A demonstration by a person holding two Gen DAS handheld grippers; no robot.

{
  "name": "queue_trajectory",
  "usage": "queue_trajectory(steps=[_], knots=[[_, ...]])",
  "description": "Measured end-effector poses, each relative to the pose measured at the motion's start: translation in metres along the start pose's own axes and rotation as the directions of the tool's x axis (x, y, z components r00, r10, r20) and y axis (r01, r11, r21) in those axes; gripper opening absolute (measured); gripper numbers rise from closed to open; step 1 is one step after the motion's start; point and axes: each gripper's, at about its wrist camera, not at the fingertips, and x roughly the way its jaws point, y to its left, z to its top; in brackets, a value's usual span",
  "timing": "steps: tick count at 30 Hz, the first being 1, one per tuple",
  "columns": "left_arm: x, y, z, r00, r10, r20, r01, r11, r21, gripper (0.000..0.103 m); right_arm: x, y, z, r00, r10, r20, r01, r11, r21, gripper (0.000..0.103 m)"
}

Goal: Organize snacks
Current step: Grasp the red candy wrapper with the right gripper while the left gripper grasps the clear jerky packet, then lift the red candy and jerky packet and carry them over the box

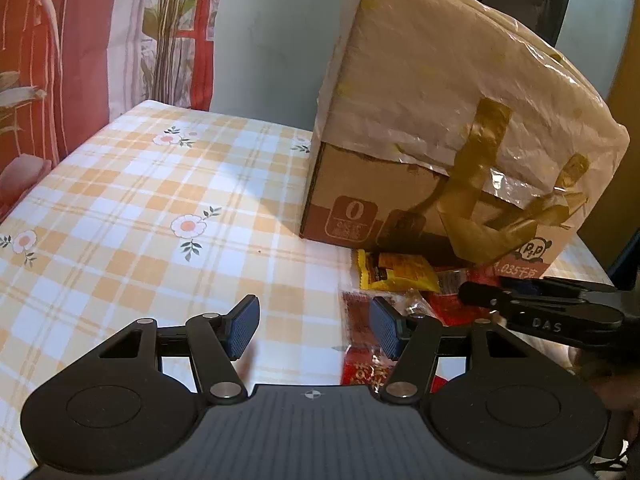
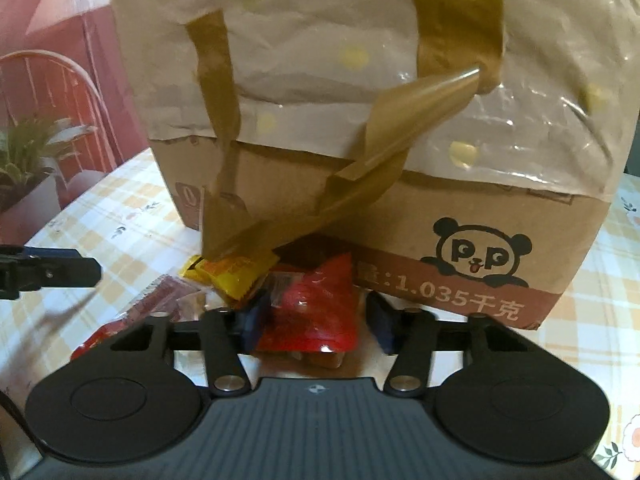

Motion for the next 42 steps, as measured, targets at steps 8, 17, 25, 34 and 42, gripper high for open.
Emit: queue_trajectory(steps=[8,17,25,34,42], knots=[[0.001,-0.011,-0.006,1.000,-0.012,-0.025,0.013,0.999,0.031,0.063,-0.037,-0.014,-0.018,0.997,-0.005,0.077,0.000,0.998,0.063,0.039],[0.004,-0.022,-0.012,0.998,-0.014,-0.056,0.018,0.997,0.074,0.063,-0.055,-0.034,-0.036,0.991,-0.024,0.129,0.007,0.991,0.135,0.039],[0.017,-0.034,-0.012,0.997,0.006,-0.083,0.003,0.994,0.110,0.061,-0.052,-0.041,-0.038,0.992,0.009,0.129,-0.030,0.986,0.162,0.039],[0.039,-0.054,-0.007,0.995,0.038,-0.090,-0.019,0.979,0.201,0.061,-0.051,-0.040,-0.038,0.993,0.030,0.114,-0.047,0.987,0.155,0.039],[0.035,-0.049,-0.011,0.997,0.058,-0.051,-0.046,0.979,0.200,0.047,-0.049,-0.046,-0.038,0.993,0.032,0.110,-0.052,0.982,0.181,0.039]])
